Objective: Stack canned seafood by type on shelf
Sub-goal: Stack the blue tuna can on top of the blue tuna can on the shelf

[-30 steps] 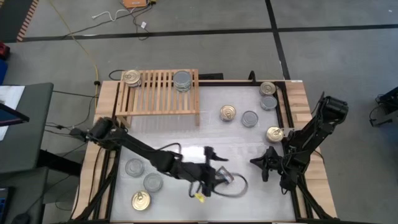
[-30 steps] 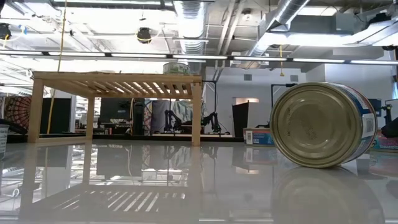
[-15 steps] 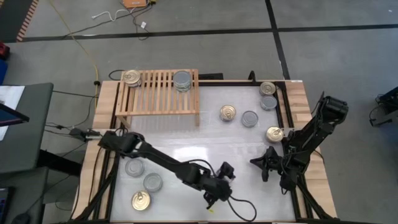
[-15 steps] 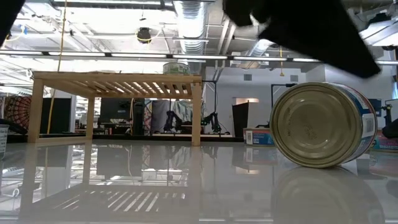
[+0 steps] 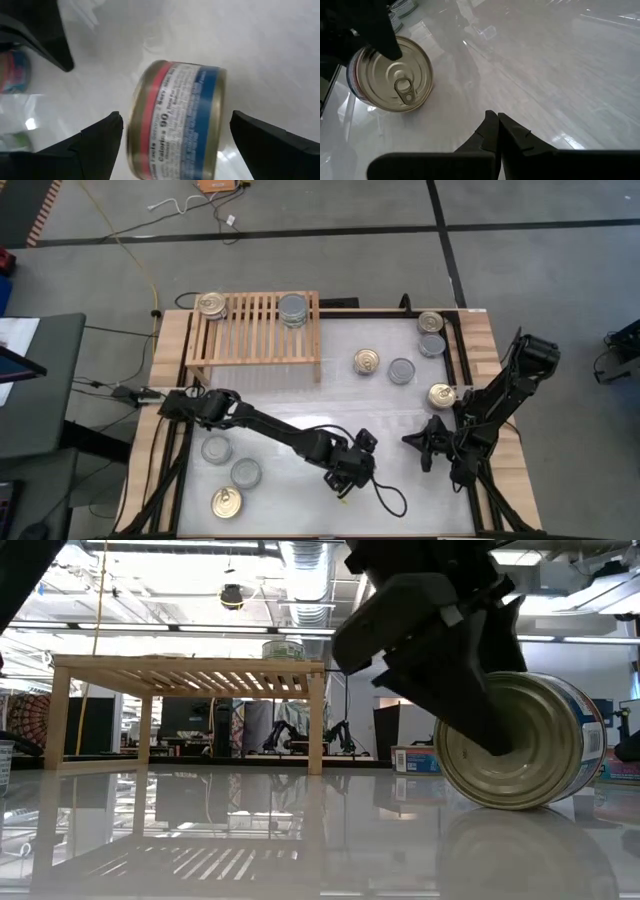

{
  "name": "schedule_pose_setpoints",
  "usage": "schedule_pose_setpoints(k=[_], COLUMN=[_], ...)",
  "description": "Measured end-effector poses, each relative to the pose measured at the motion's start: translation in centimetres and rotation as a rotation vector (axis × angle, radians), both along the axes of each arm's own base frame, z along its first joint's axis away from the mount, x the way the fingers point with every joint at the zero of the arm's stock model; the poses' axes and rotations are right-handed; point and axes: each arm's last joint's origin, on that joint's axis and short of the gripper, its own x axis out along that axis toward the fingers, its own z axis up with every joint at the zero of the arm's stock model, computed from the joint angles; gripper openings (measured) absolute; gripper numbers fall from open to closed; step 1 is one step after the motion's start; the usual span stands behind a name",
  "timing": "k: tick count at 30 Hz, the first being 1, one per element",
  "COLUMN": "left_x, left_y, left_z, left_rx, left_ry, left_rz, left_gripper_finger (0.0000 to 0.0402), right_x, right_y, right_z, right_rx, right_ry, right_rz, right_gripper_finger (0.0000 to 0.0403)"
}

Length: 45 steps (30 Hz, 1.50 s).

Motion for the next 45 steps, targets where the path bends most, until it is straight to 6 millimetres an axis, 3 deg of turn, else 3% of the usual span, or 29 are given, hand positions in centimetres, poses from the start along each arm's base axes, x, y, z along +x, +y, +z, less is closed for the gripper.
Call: schedule_pose_setpoints(k=[5, 14, 20, 23, 27, 33, 39, 45], left_x=[0.1, 0.0, -0.6, -1.4, -3.4, -8.0, -14.0, -19.4], left_y=[0.3, 0.1, -1.3, -2.0, -1.9, 1.0, 6.4, 11.9], left_z=[0.0, -0.1, 0.5, 2.7, 7.6, 12.8, 17.0, 19.6], left_rx=[-0.029, -0.061, -0.127, -0.162, -0.132, 0.053, 0.3, 0.295], left_ry=[0.009, 0.019, 0.02, 0.014, -0.065, -0.077, -0.096, -0.265], left_rz=[-0.012, 0.008, 0.056, 0.104, 0.181, 0.432, 0.825, 1.07], left_gripper_finger=[0.0308, 0.0179, 0.0178, 0.0178, 0.0178, 0.0178, 0.0178, 0.0178], right_x=[0.0, 0.0, 0.0, 0.0, 0.0, 0.0, 0.0, 0.0], right_y=[0.0, 0.0, 0.0, 0.0, 0.0, 0.0, 0.1, 0.1], right_z=[0.0, 0.0, 0.0, 0.0, 0.0, 0.0, 0.0, 0.0], right_rx=[-0.004, -0.004, -0.005, -0.004, -0.005, -0.022, -0.012, -0.012], right_ry=[0.001, 0.002, 0.002, 0.001, 0.002, 0.006, 0.003, 0.006], right_rz=[0.001, 0.001, 0.001, 0.0, 0.0, 0.01, 0.011, 0.013], right_gripper_finger=[0.0035, 0.0035, 0.0035, 0.0035, 0.0035, 0.0035, 0.0035, 0.0035])
